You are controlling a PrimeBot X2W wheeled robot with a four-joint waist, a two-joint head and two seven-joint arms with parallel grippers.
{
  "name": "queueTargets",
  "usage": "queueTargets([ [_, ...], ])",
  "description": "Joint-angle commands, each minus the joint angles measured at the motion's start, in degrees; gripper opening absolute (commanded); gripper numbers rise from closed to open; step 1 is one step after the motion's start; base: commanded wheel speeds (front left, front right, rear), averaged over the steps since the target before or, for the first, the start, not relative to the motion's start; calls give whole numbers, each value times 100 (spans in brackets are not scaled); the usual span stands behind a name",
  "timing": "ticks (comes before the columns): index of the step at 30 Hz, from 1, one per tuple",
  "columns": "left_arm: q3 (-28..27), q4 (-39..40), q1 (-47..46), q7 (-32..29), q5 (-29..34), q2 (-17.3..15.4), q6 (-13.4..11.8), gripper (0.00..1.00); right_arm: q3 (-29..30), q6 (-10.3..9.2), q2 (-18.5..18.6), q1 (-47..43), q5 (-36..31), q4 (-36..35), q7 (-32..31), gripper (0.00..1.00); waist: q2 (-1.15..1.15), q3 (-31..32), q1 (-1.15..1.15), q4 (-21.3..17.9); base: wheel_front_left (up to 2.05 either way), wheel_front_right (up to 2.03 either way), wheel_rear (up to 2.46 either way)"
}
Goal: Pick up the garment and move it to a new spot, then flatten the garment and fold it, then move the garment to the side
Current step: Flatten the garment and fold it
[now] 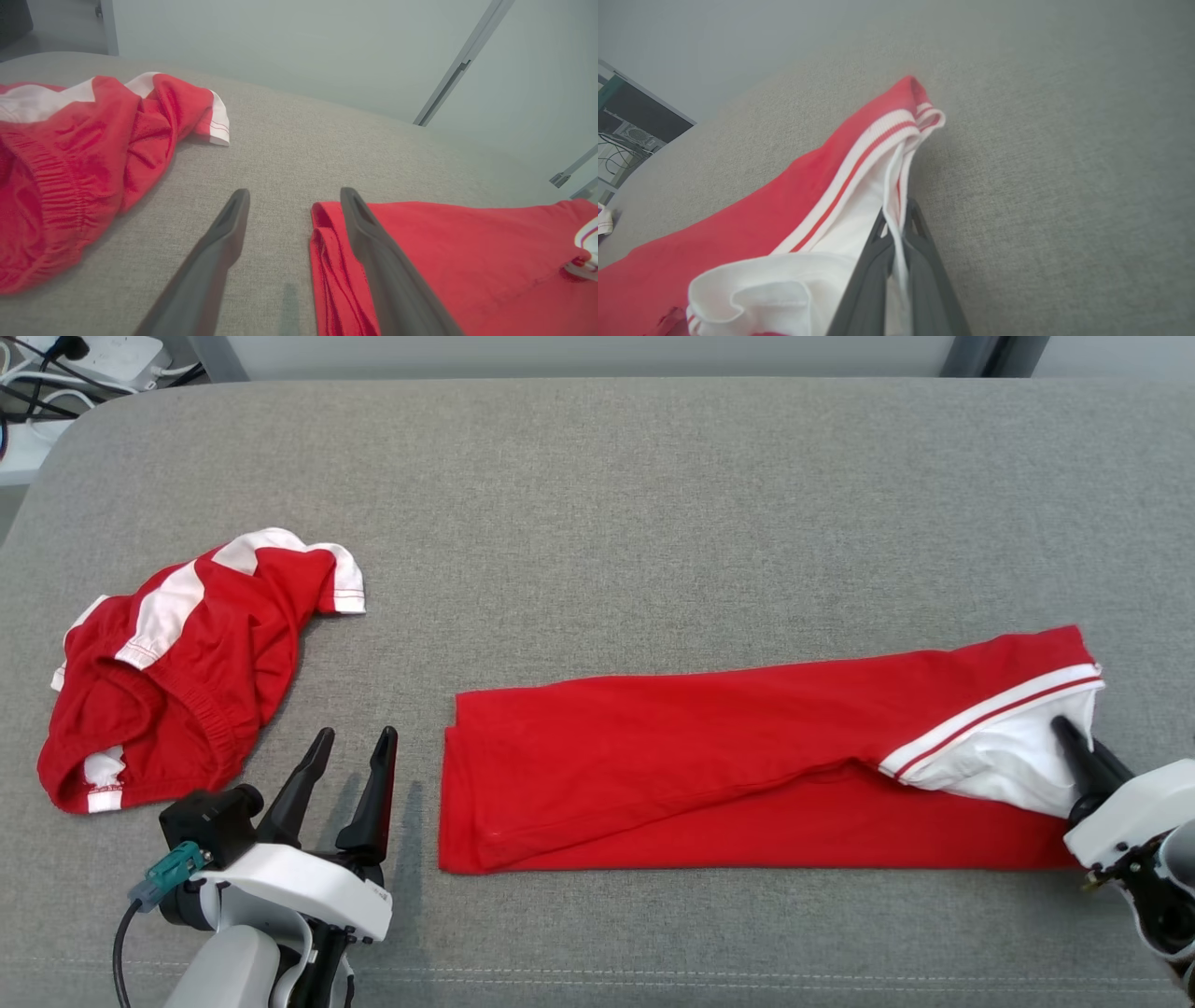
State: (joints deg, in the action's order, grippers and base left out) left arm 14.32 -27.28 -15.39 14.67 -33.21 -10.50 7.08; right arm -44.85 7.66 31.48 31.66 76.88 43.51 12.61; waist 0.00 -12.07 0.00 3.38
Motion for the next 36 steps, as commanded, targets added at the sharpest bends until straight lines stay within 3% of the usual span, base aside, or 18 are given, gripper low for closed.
queueTargets([
  [1, -175, 137, -34, 33, 30, -188, 41, 100, 45, -17, 265, 58, -82, 34, 133, 0, 0, 30, 0, -27, 0, 0, 0],
  [8, -122, 119, 38, 33, 13, -161, 41, 100, 56, -17, 521, 226, -213, -7, 18, 0, 0, 164, 0, -125, 0, 0, 0],
  [22, 36, 50, 138, 33, -56, 98, 41, 100, -483, -17, 844, 339, -162, -2763, -1463, 0, 0, 314, 0, -62, 0, 0, 0],
  [28, 140, 35, 66, 33, -73, 202, 41, 100, -809, -17, 449, 577, -350, -3403, -2224, 0, 0, 283, 0, 227, 0, 0, 0],
  [36, 240, 84, 23, 33, -153, 393, 41, 100, -999, -17, -323, 848, -691, -3110, -2689, 0, 0, 194, 0, 800, 0, 0, 0],
])
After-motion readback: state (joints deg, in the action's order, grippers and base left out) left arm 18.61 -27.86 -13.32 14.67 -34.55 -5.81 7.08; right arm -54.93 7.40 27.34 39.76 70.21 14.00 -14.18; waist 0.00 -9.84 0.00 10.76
